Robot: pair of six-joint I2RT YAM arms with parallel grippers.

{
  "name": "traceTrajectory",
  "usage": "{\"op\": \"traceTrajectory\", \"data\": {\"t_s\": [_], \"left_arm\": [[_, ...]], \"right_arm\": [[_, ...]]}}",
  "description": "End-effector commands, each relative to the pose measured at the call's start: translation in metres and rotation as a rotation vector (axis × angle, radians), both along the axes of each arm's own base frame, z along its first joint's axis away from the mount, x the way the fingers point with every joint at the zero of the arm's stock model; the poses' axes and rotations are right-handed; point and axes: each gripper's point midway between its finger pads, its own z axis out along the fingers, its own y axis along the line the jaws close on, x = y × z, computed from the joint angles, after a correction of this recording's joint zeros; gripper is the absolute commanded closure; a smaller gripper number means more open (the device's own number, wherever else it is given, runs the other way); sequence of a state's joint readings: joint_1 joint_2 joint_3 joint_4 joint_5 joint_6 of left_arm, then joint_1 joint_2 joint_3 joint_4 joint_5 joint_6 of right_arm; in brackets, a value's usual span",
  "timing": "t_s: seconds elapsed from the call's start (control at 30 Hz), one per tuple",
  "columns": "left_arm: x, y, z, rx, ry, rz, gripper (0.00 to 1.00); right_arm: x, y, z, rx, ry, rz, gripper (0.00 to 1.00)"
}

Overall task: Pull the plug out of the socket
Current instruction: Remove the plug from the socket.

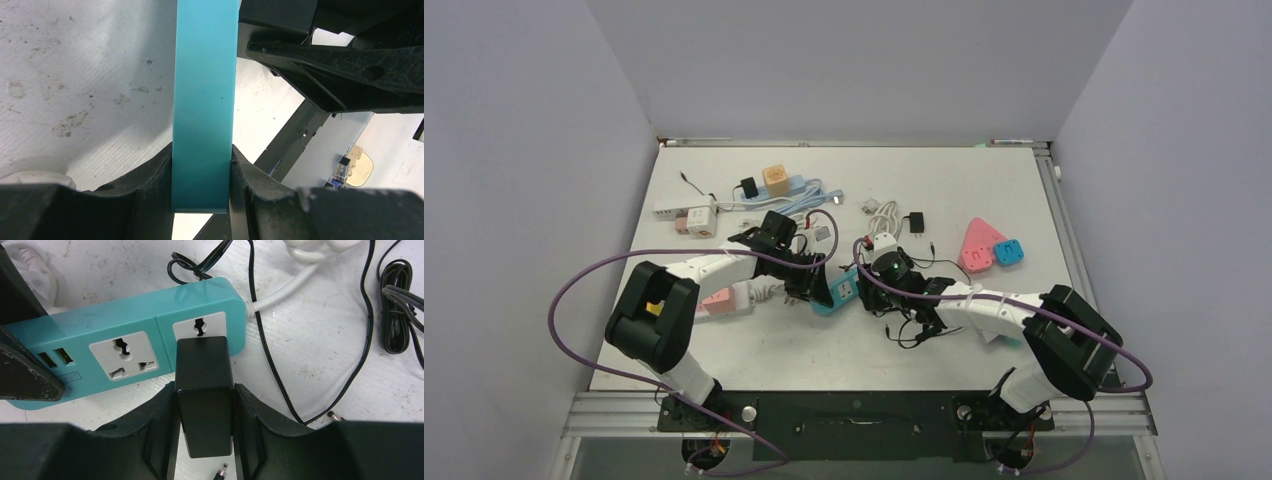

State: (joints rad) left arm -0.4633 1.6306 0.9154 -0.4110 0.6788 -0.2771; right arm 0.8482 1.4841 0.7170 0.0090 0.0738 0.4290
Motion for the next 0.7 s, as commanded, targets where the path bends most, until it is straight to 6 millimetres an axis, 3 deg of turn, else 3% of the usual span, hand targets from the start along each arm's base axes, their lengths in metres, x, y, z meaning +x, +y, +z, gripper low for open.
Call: {"op": "traceTrajectory", "data": {"t_s": [0.0, 0.27, 0.67], "left_arm": [[0.012, 0.014, -0.004, 0.088, -0.018, 0.077, 1.00], [0.013, 0.014, -0.004, 0.088, -0.018, 0.077, 1.00], [0.013, 0.015, -0.005, 0.094, -0.014, 0.078, 1.00]], "right_arm": [[0.008, -0.029, -0.012, -0.136, -0.004, -0.132, 0.95], [0.010, -0.038, -0.011, -0.187, -0.018, -0.173, 0.95], [0.003, -0.019, -0.004, 0.044, 0.070, -0.038, 0.95]]}}
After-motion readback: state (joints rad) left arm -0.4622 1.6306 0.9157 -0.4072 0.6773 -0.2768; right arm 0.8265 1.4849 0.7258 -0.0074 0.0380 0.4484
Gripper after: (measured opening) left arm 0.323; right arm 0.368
